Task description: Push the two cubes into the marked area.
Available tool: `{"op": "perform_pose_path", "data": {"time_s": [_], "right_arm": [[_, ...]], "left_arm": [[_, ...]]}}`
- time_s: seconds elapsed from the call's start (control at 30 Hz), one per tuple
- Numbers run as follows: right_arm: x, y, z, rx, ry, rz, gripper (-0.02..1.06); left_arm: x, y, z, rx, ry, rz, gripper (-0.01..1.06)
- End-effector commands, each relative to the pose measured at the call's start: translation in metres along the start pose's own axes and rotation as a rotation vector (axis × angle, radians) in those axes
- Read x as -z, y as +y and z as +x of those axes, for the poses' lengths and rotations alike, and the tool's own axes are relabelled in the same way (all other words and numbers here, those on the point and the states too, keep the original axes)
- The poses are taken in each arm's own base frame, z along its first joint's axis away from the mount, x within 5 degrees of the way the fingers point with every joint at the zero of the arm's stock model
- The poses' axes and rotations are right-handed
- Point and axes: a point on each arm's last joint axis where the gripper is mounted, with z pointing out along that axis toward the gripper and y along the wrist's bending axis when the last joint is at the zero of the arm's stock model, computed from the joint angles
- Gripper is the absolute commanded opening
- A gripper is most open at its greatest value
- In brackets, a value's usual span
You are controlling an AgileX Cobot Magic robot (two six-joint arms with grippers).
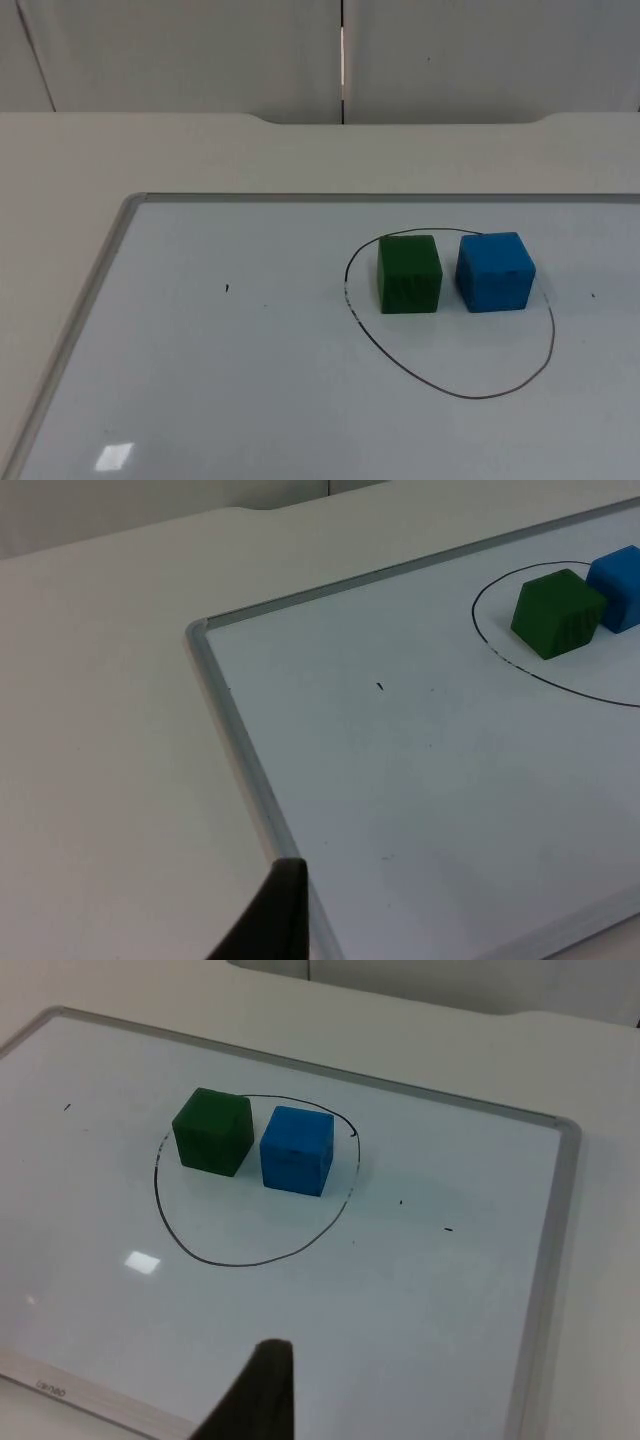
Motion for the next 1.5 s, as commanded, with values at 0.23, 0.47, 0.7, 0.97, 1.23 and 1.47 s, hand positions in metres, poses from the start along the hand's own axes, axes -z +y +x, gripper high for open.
{"op": "perform_pose_path", "data": {"time_s": [0.23, 0.47, 0.7, 0.97, 1.23, 1.47], "right_arm": [[-0.0009, 0.0, 0.0007, -0.01, -0.006, -0.002, 1.05], [-0.0009, 0.0, 0.0007, -0.012, -0.005, 0.003, 1.05], [-0.001, 0.0007, 0.0007, -0.056, -0.003, 0.086, 1.05], [-0.0012, 0.0018, 0.0005, -0.11, 0.0, 0.186, 1.05], [-0.0012, 0.0019, 0.0005, -0.119, 0.0, 0.203, 1.05], [-0.0012, 0.0019, 0.0003, -0.119, -0.002, 0.203, 1.05]], "left_arm": [[-0.001, 0.0004, 0.0004, -0.001, -0.008, -0.006, 1.05], [-0.001, 0.0004, 0.0004, -0.001, -0.008, -0.006, 1.05], [-0.001, 0.0004, 0.0004, -0.001, -0.008, -0.006, 1.05], [-0.001, 0.0004, 0.0004, -0.001, -0.008, -0.006, 1.05], [-0.001, 0.0004, 0.0004, -0.001, -0.008, -0.006, 1.05], [-0.001, 0.0004, 0.0004, -0.001, -0.008, -0.006, 1.05]]}}
